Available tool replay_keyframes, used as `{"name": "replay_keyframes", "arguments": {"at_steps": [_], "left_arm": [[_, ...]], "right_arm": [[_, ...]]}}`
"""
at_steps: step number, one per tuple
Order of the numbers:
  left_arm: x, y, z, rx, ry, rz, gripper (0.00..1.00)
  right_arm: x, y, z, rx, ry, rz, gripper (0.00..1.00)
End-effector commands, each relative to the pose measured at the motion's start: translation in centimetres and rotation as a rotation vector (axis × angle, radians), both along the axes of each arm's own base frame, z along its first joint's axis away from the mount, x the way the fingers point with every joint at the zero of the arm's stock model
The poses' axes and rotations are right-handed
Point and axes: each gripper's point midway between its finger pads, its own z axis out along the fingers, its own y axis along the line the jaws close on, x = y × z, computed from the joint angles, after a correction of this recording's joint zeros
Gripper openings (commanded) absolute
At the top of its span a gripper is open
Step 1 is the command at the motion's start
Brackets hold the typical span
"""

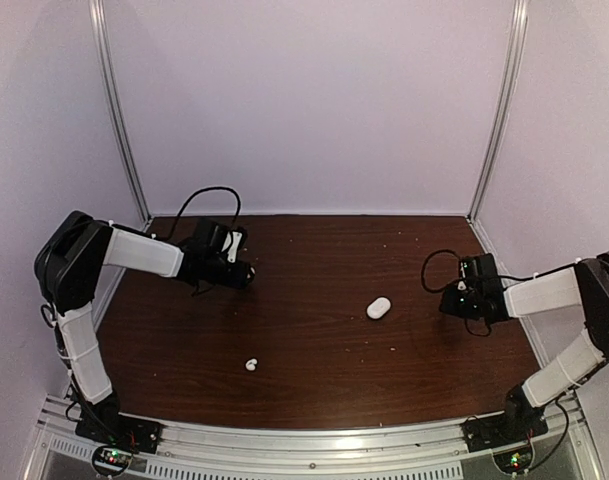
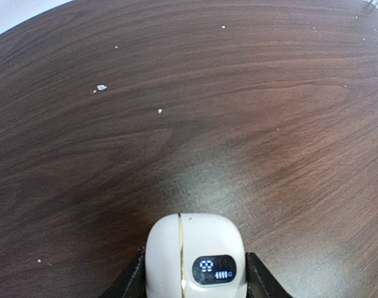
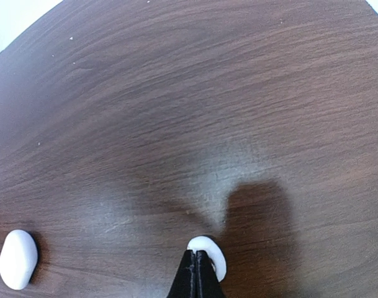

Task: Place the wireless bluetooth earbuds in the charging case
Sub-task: Pick up the right earbud from the center of the board.

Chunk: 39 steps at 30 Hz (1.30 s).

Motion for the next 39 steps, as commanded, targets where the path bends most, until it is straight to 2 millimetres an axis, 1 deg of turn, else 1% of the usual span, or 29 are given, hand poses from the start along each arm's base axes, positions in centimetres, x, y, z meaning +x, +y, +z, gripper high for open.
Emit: {"name": "replay_keyframes", "arguments": {"at_steps": [1, 5, 7, 10, 12, 13, 14, 15, 16, 17, 20, 24, 31, 34, 37, 39], "left_arm": [[1.1, -0.6, 1.0, -0.043, -0.029, -0.003, 0.32], [1.1, -0.8, 1.0, -0.046, -0.026, -0.01, 0.32], [1.1, -0.7, 1.0, -0.042, -0.025, -0.01, 0.32], [1.1, -0.8, 1.0, -0.046, -0.023, -0.013, 0.32], [1.1, -0.8, 0.8, -0.045, -0.021, -0.014, 0.32], [1.1, -0.8, 0.8, -0.042, -0.019, -0.012, 0.32], [1.1, -0.8, 0.7, -0.041, -0.017, -0.012, 0.32], [1.1, -0.8, 0.8, -0.041, -0.018, -0.011, 0.32], [1.1, -0.8, 0.8, -0.043, -0.018, -0.011, 0.32], [1.1, -0.8, 0.8, -0.042, -0.018, -0.011, 0.32], [1.2, -0.8, 0.9, -0.04, -0.021, -0.011, 0.32], [1.3, -0.7, 0.9, -0.037, -0.022, -0.01, 0.32], [1.3, -0.8, 0.8, -0.039, -0.022, -0.012, 0.32], [1.3, -0.9, 0.7, -0.04, -0.022, -0.015, 0.32], [1.5, -0.9, 0.8, -0.039, -0.024, -0.015, 0.32], [1.6, -0.8, 0.8, -0.036, -0.024, -0.012, 0.32]], "right_arm": [[-0.7, 1.0, 0.7, 0.032, -0.012, 0.049, 0.0], [-0.5, 1.7, 2.3, 0.062, -0.058, 0.072, 0.0], [-0.3, 1.9, 2.7, 0.066, -0.063, 0.08, 0.0], [-0.2, 2.0, 3.5, 0.067, -0.086, 0.086, 0.0], [-0.3, 1.6, 3.6, 0.053, -0.08, 0.067, 0.0], [-0.4, 1.0, 3.4, 0.03, -0.068, 0.038, 0.0], [-0.5, 0.3, 3.1, 0.01, -0.05, 0.005, 0.07], [-0.6, -0.4, 2.8, -0.016, -0.041, -0.027, 0.16], [-0.7, -0.8, 2.7, -0.024, -0.036, -0.044, 0.21], [-0.7, -0.9, 2.4, -0.025, -0.029, -0.051, 0.25], [-0.7, -1.0, 1.4, -0.019, 0.0, -0.072, 0.3], [-0.4, -1.1, 0.5, -0.021, 0.026, -0.09, 0.3], [0.6, -1.3, -0.2, -0.049, 0.045, -0.094, 0.29], [0.6, -1.2, -1.0, -0.064, 0.07, -0.079, 0.29], [0.4, -1.0, -1.8, -0.069, 0.093, -0.06, 0.26], [0.1, -1.0, -1.9, -0.075, 0.096, -0.054, 0.24]]}}
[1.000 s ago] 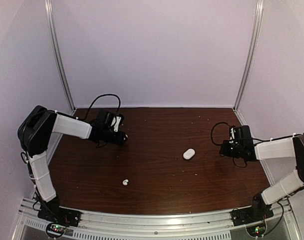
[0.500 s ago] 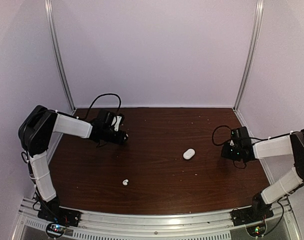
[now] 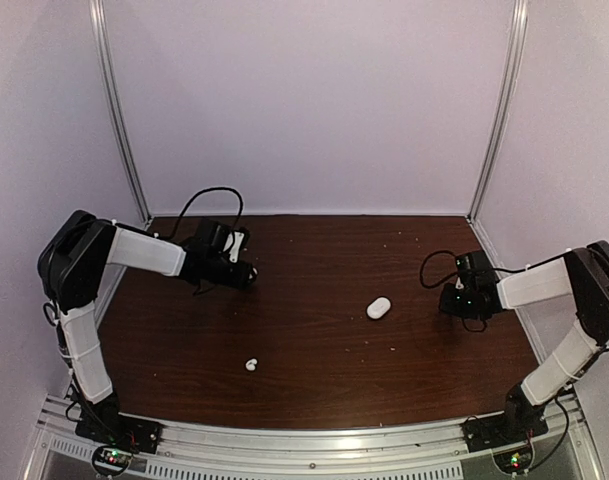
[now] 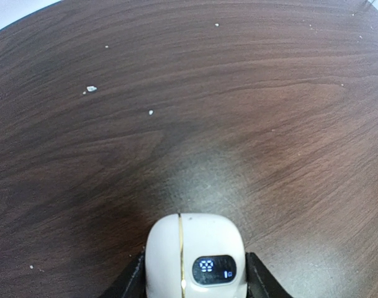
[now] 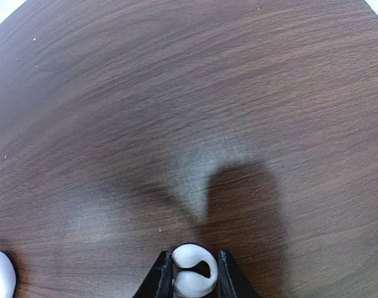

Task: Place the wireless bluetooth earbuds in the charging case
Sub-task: Pick up the right earbud from the center of the board, then place the charging case with the earbuds at the center of the board.

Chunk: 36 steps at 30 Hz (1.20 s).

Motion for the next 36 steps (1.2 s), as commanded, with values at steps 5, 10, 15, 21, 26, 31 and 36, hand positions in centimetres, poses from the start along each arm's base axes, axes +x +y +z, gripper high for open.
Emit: {"name": "replay_keyframes", "arguments": {"at_steps": [5, 10, 15, 21, 26, 31, 36], "left_arm": [[1.4, 0.3, 0.6, -0.015, -0.018, 0.017, 0.32], [1.2, 1.2, 0.2, -0.018, -0.002, 0.035, 0.33], [0.9, 2.0, -0.6, -0.034, 0.027, 0.048, 0.36], [0.4, 2.0, -1.1, -0.048, 0.054, 0.046, 0.51], [0.0, 2.0, -1.4, -0.053, 0.083, 0.039, 0.59], [-0.2, 2.1, 0.1, -0.058, 0.072, 0.04, 0.71], [0.0, 2.7, 3.0, -0.071, 0.012, 0.074, 0.83]], "right_arm": [[-0.6, 0.0, -0.5, -0.02, 0.027, 0.035, 0.18], [-0.5, 1.4, 1.8, 0.006, -0.029, 0.092, 0.14], [0.2, 3.9, 5.9, 0.045, -0.12, 0.172, 0.14], [0.6, 9.3, 10.4, 0.056, -0.23, 0.339, 0.13], [0.4, 16.2, 11.7, 0.063, -0.277, 0.524, 0.13], [-0.3, 23.5, 10.4, 0.042, -0.265, 0.708, 0.13], [-1.0, 29.2, 8.2, 0.03, -0.245, 0.835, 0.15]]}}
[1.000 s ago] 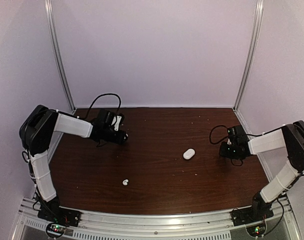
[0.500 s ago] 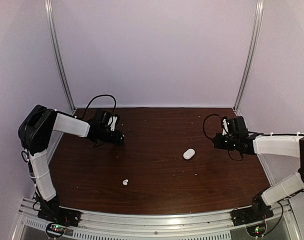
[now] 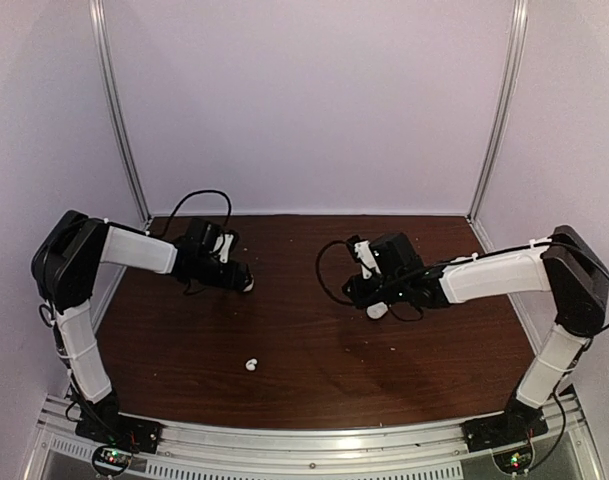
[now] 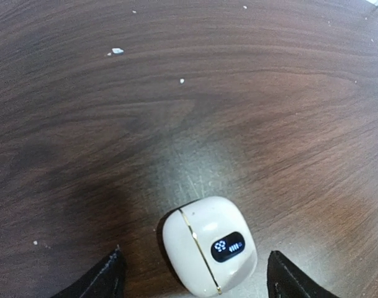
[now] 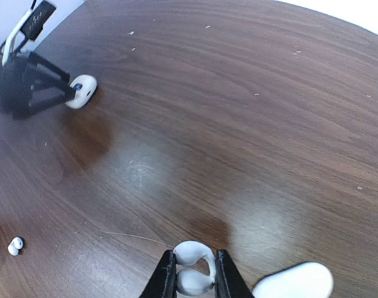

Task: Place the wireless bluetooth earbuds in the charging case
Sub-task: Place the charging case with the earbuds at the center of the board, then place the right earbud at the center of the board, then pick up the charging case from the center of the board.

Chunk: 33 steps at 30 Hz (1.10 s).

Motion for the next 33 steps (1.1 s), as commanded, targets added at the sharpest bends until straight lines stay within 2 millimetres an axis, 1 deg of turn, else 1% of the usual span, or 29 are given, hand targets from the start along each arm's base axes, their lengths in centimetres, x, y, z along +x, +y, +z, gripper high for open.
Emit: {"name": "replay_keyframes", "arguments": {"at_steps": [1, 4, 7, 10, 11, 12, 13, 14, 16, 17, 18, 19, 20, 21, 22, 23, 24, 25, 27, 28, 29, 30, 33], "left_arm": [[0.7, 0.6, 4.8, -0.042, -0.101, 0.041, 0.86], [0.5, 0.7, 6.5, -0.061, -0.135, 0.042, 0.93], [0.6, 0.3, 8.6, -0.089, -0.199, 0.019, 0.97], [0.5, 0.1, 9.7, -0.104, -0.235, -0.002, 0.98], [0.4, 0.0, 10.1, -0.115, -0.252, -0.009, 0.98], [0.3, -0.2, 10.5, -0.13, -0.269, -0.018, 0.98], [0.2, -0.3, 11.0, -0.147, -0.291, -0.023, 0.98], [0.0, -0.5, 11.6, -0.166, -0.31, -0.033, 0.98], [-0.1, -1.1, 12.8, -0.203, -0.354, -0.063, 0.98], [-0.4, -1.5, 13.3, -0.211, -0.375, -0.082, 0.98], [-0.6, -2.1, 13.7, -0.21, -0.402, -0.107, 0.98], [-0.9, -2.9, 14.0, -0.204, -0.427, -0.136, 0.98], [-1.3, -3.8, 14.3, -0.197, -0.45, -0.169, 0.98], [-1.6, -4.6, 14.4, -0.19, -0.468, -0.198, 0.98], [-2.1, -5.7, 14.4, -0.19, -0.478, -0.233, 0.98], [-2.5, -6.7, 14.5, -0.199, -0.49, -0.271, 0.98], [-3.0, -7.8, 14.5, -0.21, -0.5, -0.312, 0.98], [-3.5, -9.0, 14.2, -0.217, -0.505, -0.353, 0.98], [-4.5, -11.6, 13.9, -0.228, -0.516, -0.431, 0.98], [-5.4, -13.4, 13.9, -0.236, -0.521, -0.481, 0.98], [-5.8, -14.7, 13.5, -0.235, -0.519, -0.513, 0.98], [-6.3, -16.1, 13.2, -0.235, -0.514, -0.546, 0.98], [-7.3, -19.9, 12.2, -0.252, -0.489, -0.617, 0.97]], "right_arm": [[-0.4, 4.7, -0.9, -0.016, -0.025, 0.116, 0.15], [-0.8, 7.2, -2.4, -0.034, -0.013, 0.166, 0.17], [-1.2, 8.8, -3.3, -0.041, -0.008, 0.194, 0.22], [-1.4, 9.2, -3.9, -0.045, 0.003, 0.205, 0.29], [-1.5, 9.3, -4.1, -0.045, 0.005, 0.209, 0.32], [-1.6, 9.3, -4.2, -0.047, 0.007, 0.214, 0.38], [-1.6, 9.3, -4.4, -0.051, 0.007, 0.219, 0.41], [-1.7, 9.3, -4.6, -0.054, 0.009, 0.228, 0.43], [-1.7, 9.1, -4.3, -0.059, 0.0, 0.231, 0.45], [-1.7, 8.9, -3.6, -0.053, -0.012, 0.229, 0.46], [-1.7, 8.6, -2.6, -0.042, -0.026, 0.223, 0.47], [-1.6, 8.3, -1.1, -0.021, -0.051, 0.216, 0.49], [-1.6, 7.7, 0.6, 0.005, -0.084, 0.206, 0.53], [-1.8, 6.7, 1.6, 0.021, -0.11, 0.19, 0.56], [-1.8, 5.7, 3.4, 0.048, -0.15, 0.17, 0.59], [-1.6, 4.4, 4.7, 0.062, -0.18, 0.14, 0.61], [-1.5, 3.1, 6.2, 0.08, -0.212, 0.109, 0.63], [-1.3, 1.5, 7.2, 0.09, -0.238, 0.07, 0.65], [-0.6, -2.1, 8.9, 0.11, -0.285, -0.035, 0.73], [-0.5, -3.8, 9.1, 0.119, -0.292, -0.073, 0.83], [-0.3, -5.4, 9.5, 0.141, -0.294, -0.114, 0.93], [-0.3, -6.9, 9.9, 0.166, -0.298, -0.143, 0.98], [0.1, -10.6, 9.1, 0.225, -0.246, -0.201, 1.0]]}}
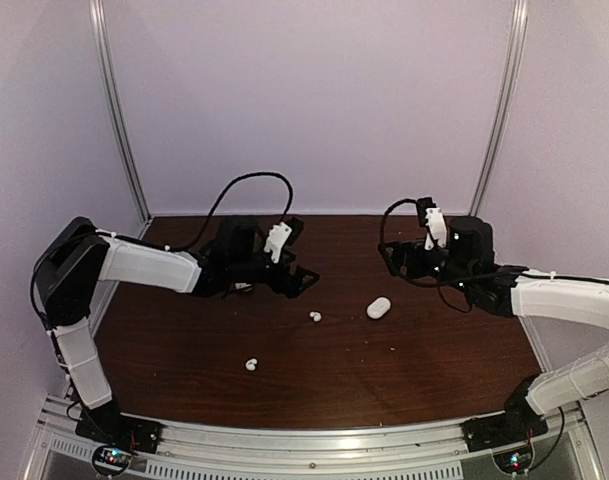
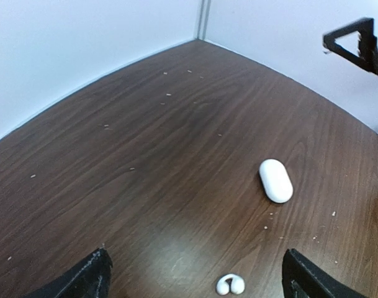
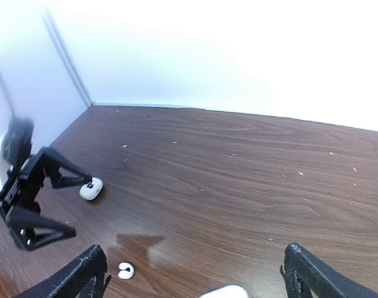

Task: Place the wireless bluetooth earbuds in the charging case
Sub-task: Pick up the charging case from the center of the board.

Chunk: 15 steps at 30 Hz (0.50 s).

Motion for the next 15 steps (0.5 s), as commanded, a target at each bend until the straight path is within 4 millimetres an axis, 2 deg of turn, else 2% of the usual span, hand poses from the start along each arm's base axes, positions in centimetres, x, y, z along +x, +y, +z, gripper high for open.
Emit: {"name": "replay_keyframes", "arguments": {"at_steps": [1, 3, 4, 8, 15], "left_arm": [[-1.3, -5.9, 0.7, -0.029, -0.066, -0.142, 0.97], [-1.7, -8.0, 0.2, -0.027, -0.061, -0.173, 0.97], [-2.1, -9.1, -1.0, -0.011, -0.043, -0.188, 0.97], [-3.2, -12.7, -3.1, 0.022, -0.014, -0.229, 0.95], [-3.3, -16.4, -7.2, 0.037, 0.062, -0.193, 0.89]], "right_arm": [[0.5, -5.1, -2.5, 0.07, 0.093, -0.094, 1.0], [0.5, -6.9, -3.2, 0.094, 0.117, -0.127, 1.0], [0.4, -7.5, -3.4, 0.106, 0.122, -0.139, 1.0], [-0.1, -9.4, -3.6, 0.141, 0.12, -0.165, 1.0], [-0.1, -11.1, -3.9, 0.219, 0.179, -0.146, 1.0]]}}
